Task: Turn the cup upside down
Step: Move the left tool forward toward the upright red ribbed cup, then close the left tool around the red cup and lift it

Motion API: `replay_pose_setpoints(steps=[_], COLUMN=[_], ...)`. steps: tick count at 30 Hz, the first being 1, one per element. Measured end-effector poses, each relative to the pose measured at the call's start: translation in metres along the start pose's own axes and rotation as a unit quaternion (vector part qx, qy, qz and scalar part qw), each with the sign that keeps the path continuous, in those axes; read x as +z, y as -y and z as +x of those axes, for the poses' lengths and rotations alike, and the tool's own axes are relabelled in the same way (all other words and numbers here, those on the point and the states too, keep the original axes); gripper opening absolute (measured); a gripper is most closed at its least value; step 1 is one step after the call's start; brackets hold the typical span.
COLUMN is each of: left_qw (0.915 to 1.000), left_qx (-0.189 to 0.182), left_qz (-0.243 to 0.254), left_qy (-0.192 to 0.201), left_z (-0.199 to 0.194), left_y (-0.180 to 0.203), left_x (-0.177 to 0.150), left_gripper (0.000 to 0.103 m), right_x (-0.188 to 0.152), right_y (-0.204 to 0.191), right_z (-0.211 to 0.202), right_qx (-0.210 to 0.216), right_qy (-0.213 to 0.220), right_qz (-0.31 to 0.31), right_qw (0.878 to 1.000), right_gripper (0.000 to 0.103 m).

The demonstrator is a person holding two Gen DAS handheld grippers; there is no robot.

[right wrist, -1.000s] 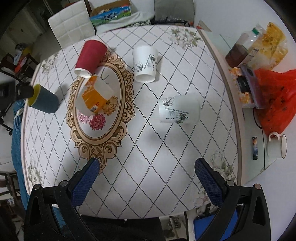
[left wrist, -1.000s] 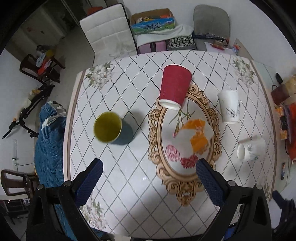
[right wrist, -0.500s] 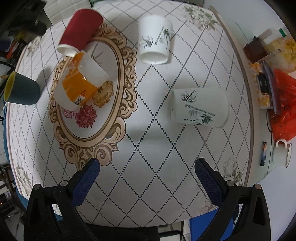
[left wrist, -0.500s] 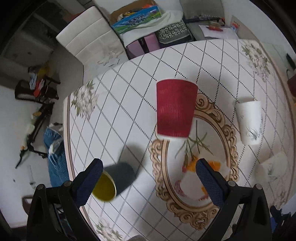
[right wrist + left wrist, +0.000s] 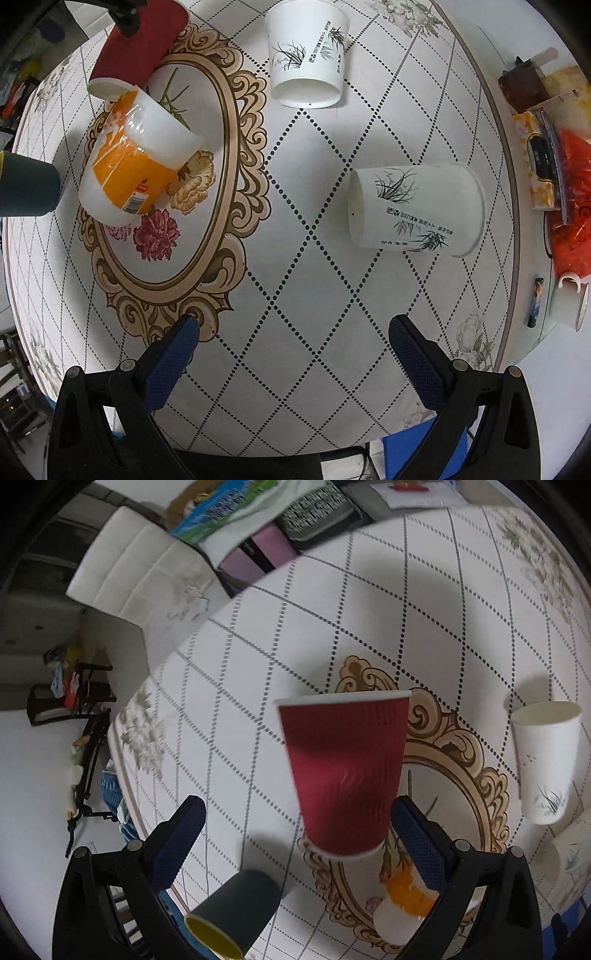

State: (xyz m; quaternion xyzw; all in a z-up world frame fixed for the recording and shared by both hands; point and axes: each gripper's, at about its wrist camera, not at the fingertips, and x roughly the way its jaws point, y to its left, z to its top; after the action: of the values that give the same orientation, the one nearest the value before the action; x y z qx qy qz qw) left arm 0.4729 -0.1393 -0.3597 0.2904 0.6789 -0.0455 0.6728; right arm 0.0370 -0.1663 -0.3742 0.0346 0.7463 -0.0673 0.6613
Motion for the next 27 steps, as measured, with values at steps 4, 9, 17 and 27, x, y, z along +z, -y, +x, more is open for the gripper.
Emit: replay_pose_setpoints(steps=[4, 9, 17, 27], left_qw=[0.9996, 0.9989, 0.9988, 0.9991], left_qx=[-0.005, -0.014, -0.025, -0.042], left_qz=[0.022, 0.041, 0.041, 0.005], left_qy=[-0.015, -0.02, -0.014, 0.0], left_z=[0.016, 0.028, 0.035, 0.019], left_y=[0.012, 0.024, 0.025, 0.007], left_x=[0.008, 0.014, 0.017, 0.009], left_gripper=[0.103, 0.098, 0.077, 0.076], right_x=[0.008, 0.013, 0.015, 0.02], right_y=[-0.003, -0.002, 0.002, 0.001], right_z=[0.004, 0.006, 0.009, -0.008], right_qx=[-0.001, 0.0, -0.004, -0.003], right_qy=[-0.004, -0.01, -0.01, 0.002], right_qz=[0.005, 0.016, 0.022, 0.024], right_qw=[1.0, 1.0, 1.0, 1.0], right_gripper=[0.103, 0.103, 0.103, 0.103])
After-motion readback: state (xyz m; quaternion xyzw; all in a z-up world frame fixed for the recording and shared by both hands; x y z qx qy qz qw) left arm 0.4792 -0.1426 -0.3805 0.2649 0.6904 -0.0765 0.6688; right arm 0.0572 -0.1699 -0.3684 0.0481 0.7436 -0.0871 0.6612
